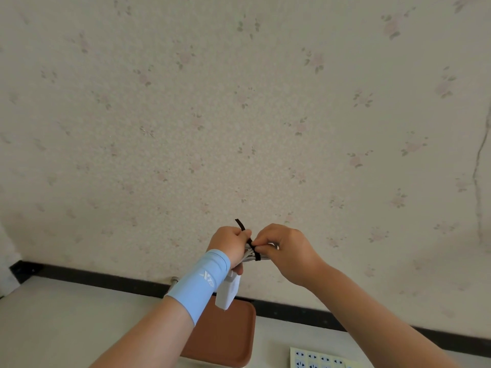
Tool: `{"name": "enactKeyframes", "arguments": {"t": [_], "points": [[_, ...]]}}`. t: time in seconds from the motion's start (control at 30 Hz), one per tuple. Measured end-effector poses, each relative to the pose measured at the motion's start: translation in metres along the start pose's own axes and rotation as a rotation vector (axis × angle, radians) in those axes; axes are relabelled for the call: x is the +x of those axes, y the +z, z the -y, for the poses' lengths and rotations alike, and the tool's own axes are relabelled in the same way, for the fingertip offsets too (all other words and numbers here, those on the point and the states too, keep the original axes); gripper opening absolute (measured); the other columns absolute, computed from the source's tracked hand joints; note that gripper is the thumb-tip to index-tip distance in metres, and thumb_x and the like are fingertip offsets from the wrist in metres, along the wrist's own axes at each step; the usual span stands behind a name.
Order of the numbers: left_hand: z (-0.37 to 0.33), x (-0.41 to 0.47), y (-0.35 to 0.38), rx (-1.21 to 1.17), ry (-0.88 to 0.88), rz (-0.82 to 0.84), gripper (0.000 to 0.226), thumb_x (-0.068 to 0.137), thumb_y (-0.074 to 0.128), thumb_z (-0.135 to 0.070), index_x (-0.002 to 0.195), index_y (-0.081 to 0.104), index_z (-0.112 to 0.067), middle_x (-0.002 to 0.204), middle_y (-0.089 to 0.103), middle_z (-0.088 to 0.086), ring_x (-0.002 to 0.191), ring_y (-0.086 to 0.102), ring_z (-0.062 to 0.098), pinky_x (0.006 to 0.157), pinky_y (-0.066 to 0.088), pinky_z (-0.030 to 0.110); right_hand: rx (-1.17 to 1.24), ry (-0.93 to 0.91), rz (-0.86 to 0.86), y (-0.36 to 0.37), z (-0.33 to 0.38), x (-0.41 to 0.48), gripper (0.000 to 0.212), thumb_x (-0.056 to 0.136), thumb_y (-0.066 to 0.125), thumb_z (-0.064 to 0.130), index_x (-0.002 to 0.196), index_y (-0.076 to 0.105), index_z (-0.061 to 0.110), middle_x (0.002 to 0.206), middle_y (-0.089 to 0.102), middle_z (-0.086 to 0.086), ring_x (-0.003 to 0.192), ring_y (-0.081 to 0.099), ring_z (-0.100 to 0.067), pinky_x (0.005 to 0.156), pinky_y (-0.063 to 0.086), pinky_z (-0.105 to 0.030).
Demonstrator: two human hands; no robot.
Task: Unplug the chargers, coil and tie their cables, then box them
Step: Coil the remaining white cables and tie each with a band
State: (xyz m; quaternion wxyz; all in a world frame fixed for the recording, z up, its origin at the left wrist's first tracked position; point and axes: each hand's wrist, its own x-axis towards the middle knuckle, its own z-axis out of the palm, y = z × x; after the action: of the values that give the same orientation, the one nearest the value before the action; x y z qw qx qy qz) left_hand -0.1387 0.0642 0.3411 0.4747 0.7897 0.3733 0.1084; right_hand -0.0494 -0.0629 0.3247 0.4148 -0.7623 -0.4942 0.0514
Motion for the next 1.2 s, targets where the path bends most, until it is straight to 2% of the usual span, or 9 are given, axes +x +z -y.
{"name": "enactKeyframes", "arguments": {"t": [0.17,0.33,0.4,0.47,0.57,0.87,1.0,1.07,1.2], "points": [[0.002,0.001,0.000,-0.064,0.044,-0.048,0.041,0.102,0.046,-0.033,0.071,0.058,-0.010,0.053,0.061,0.008,0.031,0.052,0.021,0.047,0.045,0.025,-0.034,-0.050,0.036,-0.003,0.003,0.002,0.017,0.095,0.066,0.011,0.101,0.080,0.017,0.102,0.067,0.010,0.092,0.059,0.001,0.080,0.046,-0.012],[-0.002,-0.003,0.004,-0.056,0.228,-0.069,0.040,0.101,0.045,-0.033,0.072,0.055,-0.008,0.049,0.055,0.004,0.033,0.054,0.024,0.048,0.045,0.030,0.244,0.202,-0.058,-0.014,0.005,0.004,0.013,0.085,0.078,0.012,0.093,0.079,0.022,0.102,0.069,0.011,0.094,0.063,-0.004,0.081,0.049,-0.017],[-0.002,-0.003,0.004,-0.057,0.290,-0.088,0.041,0.101,0.046,-0.032,0.067,0.048,-0.010,0.047,0.048,-0.001,0.033,0.054,0.025,0.045,0.042,0.029,0.181,0.289,-0.057,-0.019,0.006,0.002,0.034,0.083,0.081,0.023,0.114,0.068,0.030,0.115,0.061,0.014,0.105,0.057,-0.001,0.084,0.044,-0.016],[-0.001,-0.001,0.005,-0.062,0.345,-0.099,0.042,0.101,0.048,-0.033,0.065,0.047,-0.012,0.049,0.046,-0.001,0.036,0.054,0.023,0.043,0.040,0.027,0.281,0.397,0.059,-0.023,0.007,-0.001,0.050,0.086,0.079,0.029,0.129,0.054,0.030,0.118,0.060,0.009,0.104,0.064,-0.007,0.082,0.054,-0.026],[0.003,0.002,0.008,0.083,0.461,-0.145,0.042,0.100,0.051,-0.035,0.064,0.046,-0.015,0.055,0.045,-0.001,0.048,0.042,0.012,0.050,0.038,0.023,0.604,0.546,0.206,-0.026,0.007,-0.006,0.042,0.091,0.075,0.022,0.125,0.051,0.015,0.110,0.070,-0.011,0.091,0.075,-0.030,0.076,0.063,-0.047],[0.003,-0.006,0.014,0.073,0.557,-0.181,0.036,0.100,0.051,-0.035,0.071,0.055,-0.015,0.063,0.060,0.004,0.047,0.053,0.010,0.045,0.044,0.017,0.695,0.529,0.119,-0.028,0.002,-0.008,0.038,0.082,0.081,0.004,0.111,0.056,0.000,0.094,0.074,-0.018,0.081,0.076,-0.032,0.068,0.062,-0.035],[0.000,-0.001,-0.002,-0.017,0.503,0.067,0.027,0.099,0.054,-0.028,0.085,0.063,-0.008,0.082,0.071,0.006,0.070,0.070,0.015,0.067,0.059,0.037,0.640,0.457,0.062,-0.032,0.000,-0.004,0.040,0.077,0.083,-0.003,0.108,0.057,-0.001,0.089,0.070,-0.020,0.071,0.072,-0.032,0.068,0.063,-0.040],[0.001,0.002,-0.011,0.011,0.521,0.145,0.017,0.096,0.059,-0.024,0.091,0.069,-0.011,0.090,0.075,0.001,0.086,0.071,0.012,0.081,0.059,0.035,0.608,0.440,0.059,-0.034,-0.002,-0.003,0.040,0.075,0.084,-0.005,0.104,0.056,0.001,0.086,0.069,-0.020,0.069,0.071,-0.032,0.071,0.063,-0.043],[0.007,0.003,-0.017,-0.045,0.524,0.177,0.012,0.091,0.068,-0.020,0.092,0.077,-0.011,0.091,0.076,0.002,0.088,0.072,0.014,0.086,0.057,0.030,0.474,0.355,0.114,-0.036,-0.001,-0.003,0.036,0.075,0.084,-0.004,0.097,0.055,0.003,0.085,0.069,-0.021,0.068,0.072,-0.030,0.069,0.063,-0.038]]}}
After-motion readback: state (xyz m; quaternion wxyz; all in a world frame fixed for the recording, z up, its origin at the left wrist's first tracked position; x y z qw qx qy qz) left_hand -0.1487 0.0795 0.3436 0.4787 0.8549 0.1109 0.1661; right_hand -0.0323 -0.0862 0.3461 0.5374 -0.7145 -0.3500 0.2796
